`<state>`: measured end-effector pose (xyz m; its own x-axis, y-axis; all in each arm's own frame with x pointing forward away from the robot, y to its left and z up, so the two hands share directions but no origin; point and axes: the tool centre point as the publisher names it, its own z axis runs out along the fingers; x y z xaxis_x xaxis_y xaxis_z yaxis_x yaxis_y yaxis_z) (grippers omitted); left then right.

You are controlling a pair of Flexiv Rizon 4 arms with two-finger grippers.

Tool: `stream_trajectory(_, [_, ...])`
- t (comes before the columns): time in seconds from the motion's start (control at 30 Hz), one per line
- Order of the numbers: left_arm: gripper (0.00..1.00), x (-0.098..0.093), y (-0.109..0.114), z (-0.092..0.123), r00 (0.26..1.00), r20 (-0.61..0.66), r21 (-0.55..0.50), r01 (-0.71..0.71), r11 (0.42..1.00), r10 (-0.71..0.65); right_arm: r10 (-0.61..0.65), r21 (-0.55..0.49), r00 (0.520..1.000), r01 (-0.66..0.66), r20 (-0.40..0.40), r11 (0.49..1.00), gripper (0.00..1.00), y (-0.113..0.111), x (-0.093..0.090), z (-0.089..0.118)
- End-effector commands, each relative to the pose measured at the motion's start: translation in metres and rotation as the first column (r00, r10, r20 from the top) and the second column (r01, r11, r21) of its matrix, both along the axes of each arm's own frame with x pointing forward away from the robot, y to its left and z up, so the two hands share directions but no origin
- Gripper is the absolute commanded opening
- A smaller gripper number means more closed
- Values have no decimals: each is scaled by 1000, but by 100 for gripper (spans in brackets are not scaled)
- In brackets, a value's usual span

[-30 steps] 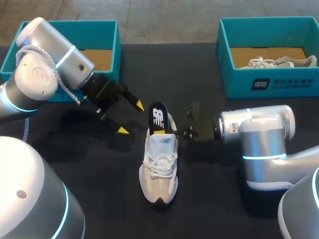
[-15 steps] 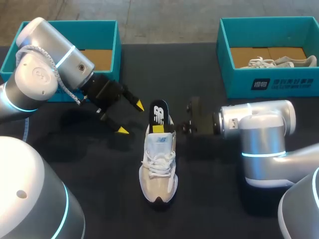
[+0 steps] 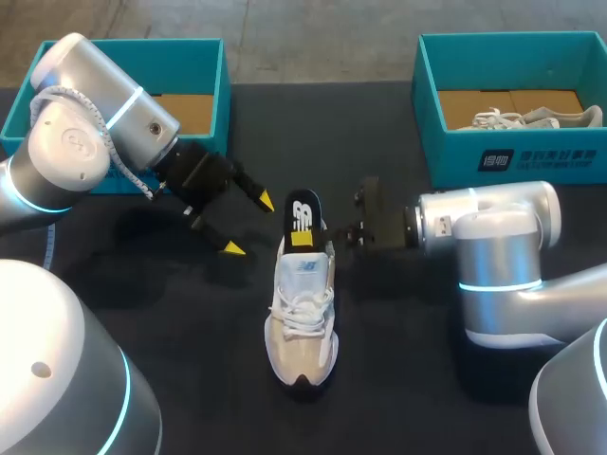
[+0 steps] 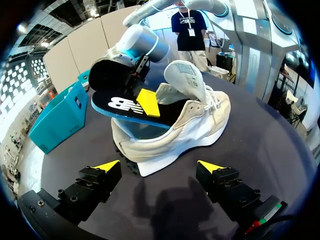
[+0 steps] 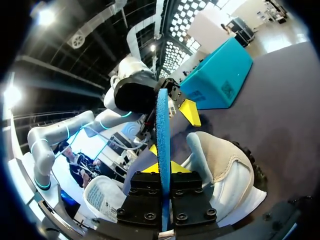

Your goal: Take the shoe out of the shoebox, open the shoe tongue, remove and reinsert the insole, then place the shoe into the shoebox

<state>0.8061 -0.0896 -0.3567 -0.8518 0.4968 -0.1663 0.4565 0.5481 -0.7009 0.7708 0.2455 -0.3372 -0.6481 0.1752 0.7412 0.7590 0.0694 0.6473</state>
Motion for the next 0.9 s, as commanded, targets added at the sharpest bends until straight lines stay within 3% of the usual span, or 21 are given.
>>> stream_trajectory(0.03, [100,0,0,0,1000,1,3,0,1000,0,9,-6,1000,-9,-12,1000,0,2,3,0])
stream_trajectory(0.3, [100,0,0,0,1000,1,3,0,1000,0,16,-7,997,-17,-74,1000,0,2,0,-11])
stream_trajectory(0.9, [100,0,0,0,1000,1,3,0,1000,0,3,14,993,-1,-121,1000,0,3,-29,-26])
